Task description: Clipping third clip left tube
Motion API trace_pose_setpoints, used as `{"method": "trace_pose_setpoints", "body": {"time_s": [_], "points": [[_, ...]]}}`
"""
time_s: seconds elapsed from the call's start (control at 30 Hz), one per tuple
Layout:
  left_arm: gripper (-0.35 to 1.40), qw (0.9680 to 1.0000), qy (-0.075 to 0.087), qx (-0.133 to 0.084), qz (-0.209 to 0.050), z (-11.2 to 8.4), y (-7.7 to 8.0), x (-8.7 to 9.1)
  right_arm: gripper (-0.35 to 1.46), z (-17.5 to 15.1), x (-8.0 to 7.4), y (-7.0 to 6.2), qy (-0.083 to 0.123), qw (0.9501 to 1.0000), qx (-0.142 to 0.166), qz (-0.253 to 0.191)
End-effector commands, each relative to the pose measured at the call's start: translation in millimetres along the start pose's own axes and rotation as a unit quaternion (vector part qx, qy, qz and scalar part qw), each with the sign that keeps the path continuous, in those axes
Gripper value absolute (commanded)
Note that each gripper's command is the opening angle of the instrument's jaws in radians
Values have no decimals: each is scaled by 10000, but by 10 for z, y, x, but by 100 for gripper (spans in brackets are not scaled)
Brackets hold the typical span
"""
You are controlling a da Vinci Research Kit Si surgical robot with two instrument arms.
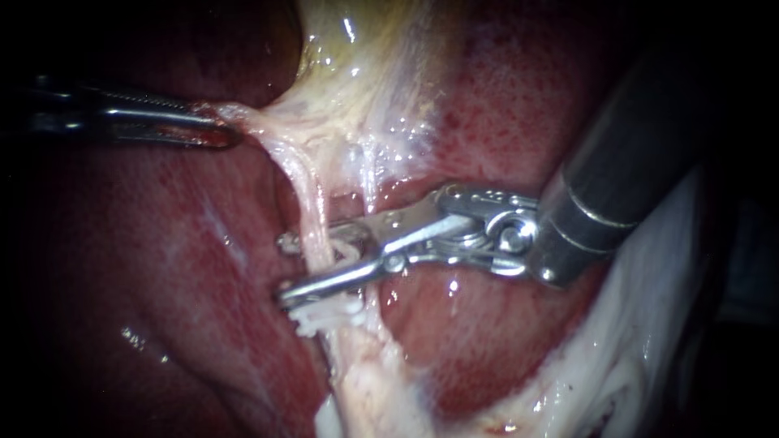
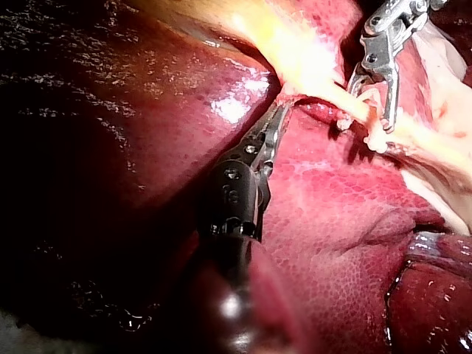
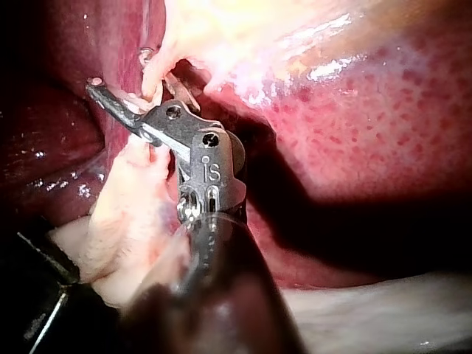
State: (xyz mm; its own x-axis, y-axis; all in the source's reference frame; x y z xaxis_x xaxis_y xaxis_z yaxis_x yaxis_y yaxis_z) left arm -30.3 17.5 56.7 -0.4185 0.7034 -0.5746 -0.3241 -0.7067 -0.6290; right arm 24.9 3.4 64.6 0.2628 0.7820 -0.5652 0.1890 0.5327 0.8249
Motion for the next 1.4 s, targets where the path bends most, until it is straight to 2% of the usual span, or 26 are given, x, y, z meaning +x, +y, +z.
{"method": "trace_pose_setpoints", "body": {"time_s": [0.03, 0.33, 0.5, 0.6, 0.67, 0.8, 0.9, 1.03, 1.4], "points": [[-35, 10000, -1, 5, -1, 1, -1, 0, 49, 0, 4, -3, 31, 10000, -5, 3], [-35, 10000, -2, 3, 1, 1, -2, -1, 46, 2, 37, -34, 123, 9999, 76, 84], [-35, 10000, -2, 3, 2, 1, -2, -1, 39, 3, 45, -44, 147, 9998, 89, 101], [-35, 10000, -2, 3, 3, 1, -2, -1, 27, 3, 45, -45, 159, 9998, 65, 102], [-35, 10000, -1, 3, 3, 2, -2, -1, 8, 1, 46, -44, 179, 9998, 22, 105], [-35, 10000, -1, 4, 3, 2, -2, -1, -18, -1, 49, -42, 215, 9995, -38, 234], [-35, 10000, -1, 4, 3, 2, -2, -1, -35, -3, 50, -43, 225, 9983, -31, 535], [-35, 10000, -1, 4, 2, 2, -2, -1, -35, -6, 47, -43, 229, 9956, -21, 912], [-35, 10000, -1, 4, 2, 2, -2, -1, -35, -10, 44, -36, 240, 9956, -16, 907]]}}
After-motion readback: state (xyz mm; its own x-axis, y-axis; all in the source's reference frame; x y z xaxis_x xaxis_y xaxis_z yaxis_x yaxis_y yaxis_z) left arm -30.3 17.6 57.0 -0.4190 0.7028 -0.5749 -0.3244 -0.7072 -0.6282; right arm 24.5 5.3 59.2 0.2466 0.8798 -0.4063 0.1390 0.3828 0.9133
